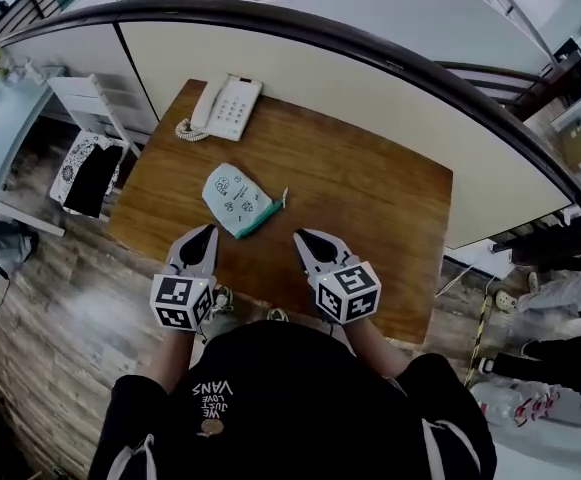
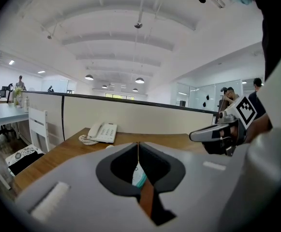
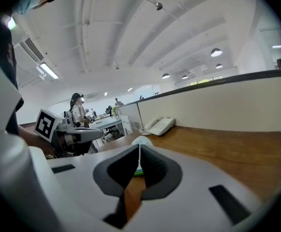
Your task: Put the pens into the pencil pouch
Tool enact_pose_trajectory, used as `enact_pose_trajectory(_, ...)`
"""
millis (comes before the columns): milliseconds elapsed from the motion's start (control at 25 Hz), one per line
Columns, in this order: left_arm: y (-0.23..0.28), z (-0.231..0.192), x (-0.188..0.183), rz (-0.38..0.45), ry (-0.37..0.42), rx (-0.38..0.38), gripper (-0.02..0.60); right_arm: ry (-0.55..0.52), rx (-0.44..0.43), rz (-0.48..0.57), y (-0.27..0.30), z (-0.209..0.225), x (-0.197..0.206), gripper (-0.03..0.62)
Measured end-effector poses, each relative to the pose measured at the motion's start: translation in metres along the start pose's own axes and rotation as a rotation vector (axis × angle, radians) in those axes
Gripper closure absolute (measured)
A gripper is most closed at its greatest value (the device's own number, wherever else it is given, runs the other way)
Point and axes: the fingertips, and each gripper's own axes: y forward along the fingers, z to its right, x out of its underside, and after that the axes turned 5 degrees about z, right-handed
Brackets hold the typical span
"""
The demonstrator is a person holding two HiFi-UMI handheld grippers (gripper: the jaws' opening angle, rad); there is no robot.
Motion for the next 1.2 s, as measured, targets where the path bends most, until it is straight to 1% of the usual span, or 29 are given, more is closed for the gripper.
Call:
enact_pose_trajectory(200,-0.009,0.007,0.009,-0.012,-0.011,-0.015,0.569,-0.026,-0.031,-0.026,0.002,-0.003,0.004,0.58)
enact_pose_trajectory(320,-0.014,0.011,0.012,-0.014,-0.019,-0.021,0.569,-0.044,-0.035,-0.039,0.002,-0.004,0.006,0.58)
enact_pose_trajectory(640,-0.02,0.008,0.018,-0.011,-0.054,-0.054,0.571,-0.049,-0.032,-0.044,0.003,-0.004,0.011,0.582)
enact_pose_trajectory(840,-0.02,0.009,0.018,-0.007,-0.051,-0.05,0.57,-0.046,-0.029,-0.043,0.004,-0.004,0.014,0.582)
enact_pose_trajectory(1200,-0.021,0.012,0.022,-0.03,-0.049,-0.045,0.569,-0.032,-0.023,-0.044,0.003,-0.005,0.017,0.582)
